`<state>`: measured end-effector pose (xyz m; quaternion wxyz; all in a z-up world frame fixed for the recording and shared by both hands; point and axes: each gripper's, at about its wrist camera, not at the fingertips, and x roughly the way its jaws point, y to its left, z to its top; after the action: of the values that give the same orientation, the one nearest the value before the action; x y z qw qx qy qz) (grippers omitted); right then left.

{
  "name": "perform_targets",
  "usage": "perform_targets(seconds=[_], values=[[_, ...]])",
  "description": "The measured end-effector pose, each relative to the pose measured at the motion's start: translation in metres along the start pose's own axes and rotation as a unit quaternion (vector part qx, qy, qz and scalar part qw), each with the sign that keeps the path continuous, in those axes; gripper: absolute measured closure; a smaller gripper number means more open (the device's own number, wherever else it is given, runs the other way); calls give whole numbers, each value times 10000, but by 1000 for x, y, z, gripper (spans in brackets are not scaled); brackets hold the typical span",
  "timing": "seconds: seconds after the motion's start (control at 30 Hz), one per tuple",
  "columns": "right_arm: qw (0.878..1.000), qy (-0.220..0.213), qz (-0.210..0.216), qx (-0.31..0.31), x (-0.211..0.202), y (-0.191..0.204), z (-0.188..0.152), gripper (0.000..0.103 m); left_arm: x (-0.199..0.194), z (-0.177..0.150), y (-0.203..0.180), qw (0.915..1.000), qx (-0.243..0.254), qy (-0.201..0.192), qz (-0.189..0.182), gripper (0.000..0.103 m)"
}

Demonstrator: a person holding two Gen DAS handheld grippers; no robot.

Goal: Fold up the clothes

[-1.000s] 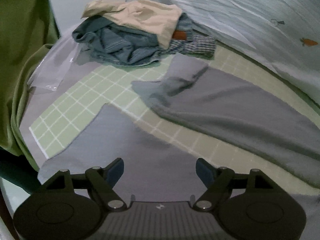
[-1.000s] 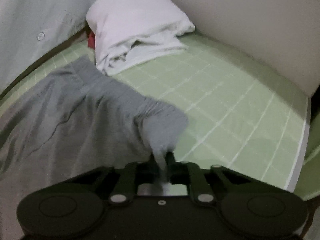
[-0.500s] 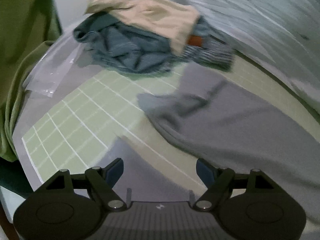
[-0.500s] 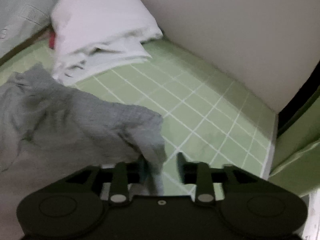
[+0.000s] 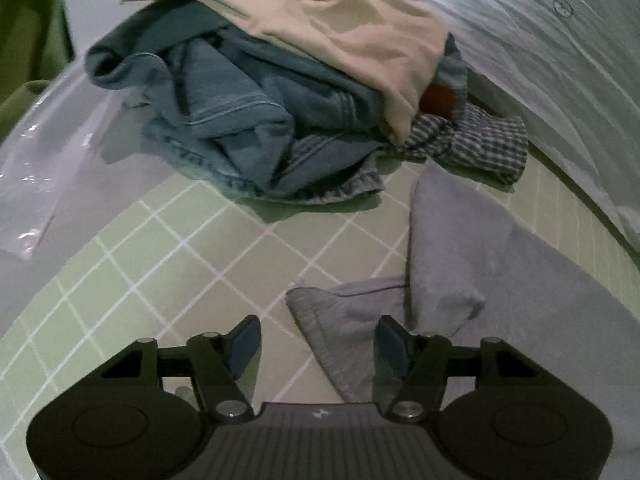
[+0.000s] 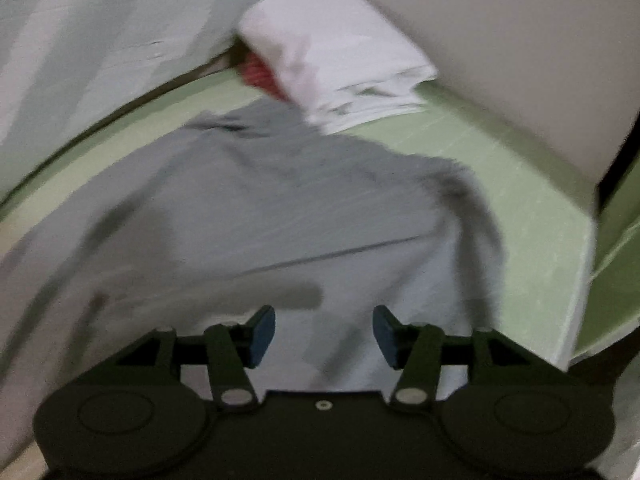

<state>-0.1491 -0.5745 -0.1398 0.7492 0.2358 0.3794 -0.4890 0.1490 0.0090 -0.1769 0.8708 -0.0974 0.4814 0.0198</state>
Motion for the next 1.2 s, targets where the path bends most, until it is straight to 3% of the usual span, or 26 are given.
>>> perform_targets(seconds=[0.07,0.1,0.13,0.33,0.47,0.6,0.67,0.77,0.83,1.0,1.2], values=[[9999,-76,36,-137,-7,11,-3,48,1,-2,0,9999,12,-83,-88,73],[9996,-147,52,-222,-12,15,-4,48,1,-4,0,9998,23,-89,-152,94],[9993,-227,68,-299,-15,19,-4,48,0,-5,2,9998,-12,-133,-169,99],[9983,-298,222,-454,-20,32,-6,48,-28,-18,27,9965,-518,-643,156,100],[9985,-157,371,-382,-13,34,-7,48,-43,-34,44,9937,-895,-599,293,100],[9972,-45,533,-525,-6,43,-7,48,-46,-45,51,9927,-1054,-444,377,90],[9959,-34,625,-651,-5,49,-6,48,-47,-48,54,9918,-1149,-388,401,80],[9938,-4,731,-834,-3,57,-7,44,-49,-43,51,9927,-1027,-447,437,56],[9927,44,778,-917,-1,62,-8,42,-49,-39,45,9938,-875,-517,461,32],[9892,118,962,-1099,2,71,-9,31,-38,-23,34,9965,-524,-486,433,29],[9851,-174,957,-1417,10,87,13,30,-22,-5,14,9982,-251,-377,385,29]])
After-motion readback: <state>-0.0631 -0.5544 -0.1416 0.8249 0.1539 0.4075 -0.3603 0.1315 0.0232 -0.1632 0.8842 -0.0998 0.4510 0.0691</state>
